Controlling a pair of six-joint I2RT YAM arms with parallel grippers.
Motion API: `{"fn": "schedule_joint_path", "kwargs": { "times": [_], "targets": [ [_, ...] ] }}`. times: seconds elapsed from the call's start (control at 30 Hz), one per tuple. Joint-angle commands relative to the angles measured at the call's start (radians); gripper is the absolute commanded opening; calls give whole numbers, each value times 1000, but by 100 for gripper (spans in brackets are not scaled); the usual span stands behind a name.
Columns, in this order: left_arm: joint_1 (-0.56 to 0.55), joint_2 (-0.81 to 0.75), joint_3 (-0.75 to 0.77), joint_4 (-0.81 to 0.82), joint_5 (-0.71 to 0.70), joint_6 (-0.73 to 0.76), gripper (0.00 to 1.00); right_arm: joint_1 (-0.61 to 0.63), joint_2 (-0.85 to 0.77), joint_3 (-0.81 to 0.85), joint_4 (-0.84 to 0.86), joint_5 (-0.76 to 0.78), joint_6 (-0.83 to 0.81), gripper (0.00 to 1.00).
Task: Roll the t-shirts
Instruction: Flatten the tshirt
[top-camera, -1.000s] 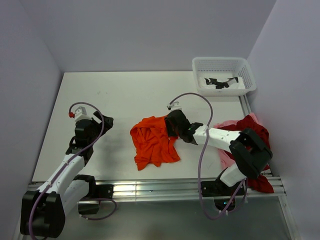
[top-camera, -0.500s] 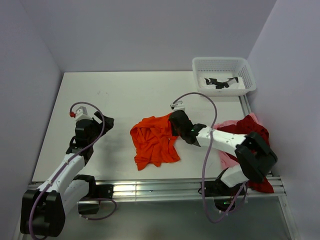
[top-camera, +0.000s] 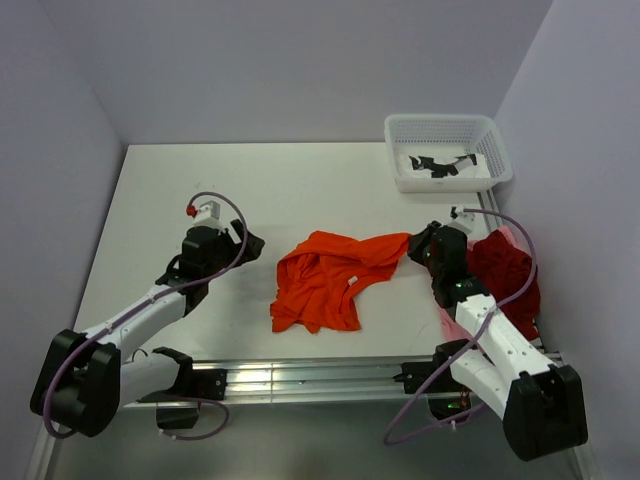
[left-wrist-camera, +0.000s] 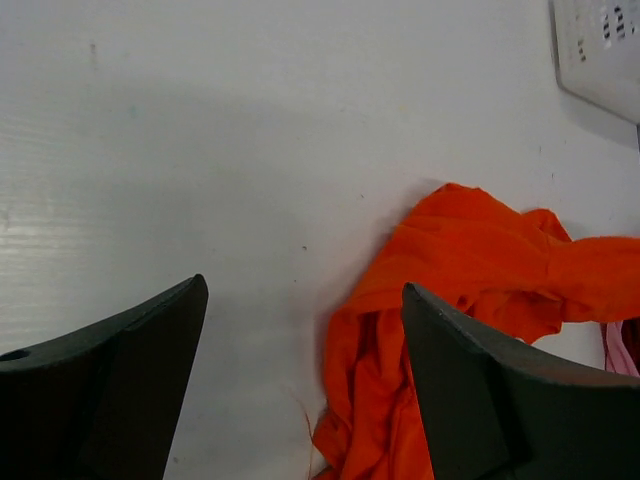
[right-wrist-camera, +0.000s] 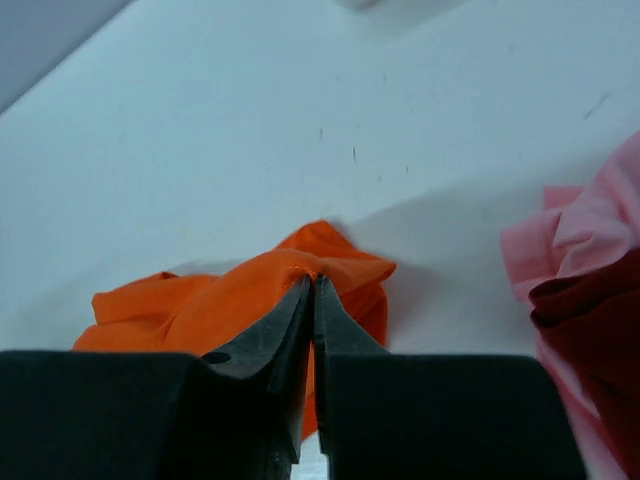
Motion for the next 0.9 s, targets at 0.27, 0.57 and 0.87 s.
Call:
{"fn": "schedule_joint_path", "kwargs": {
  "times": [0.27, 0.57, 0.87],
  "targets": [
    [-67, 27, 61, 47, 1, 60, 84, -69, 70, -10, 33, -157, 41, 57],
    [-72, 25, 64, 42, 1, 61, 84, -89, 166, -1, -13, -139, 62, 58],
    [-75, 15, 64, 35, 1, 64, 84, -90, 279, 34, -14, -117, 53, 53]
  ]
}}
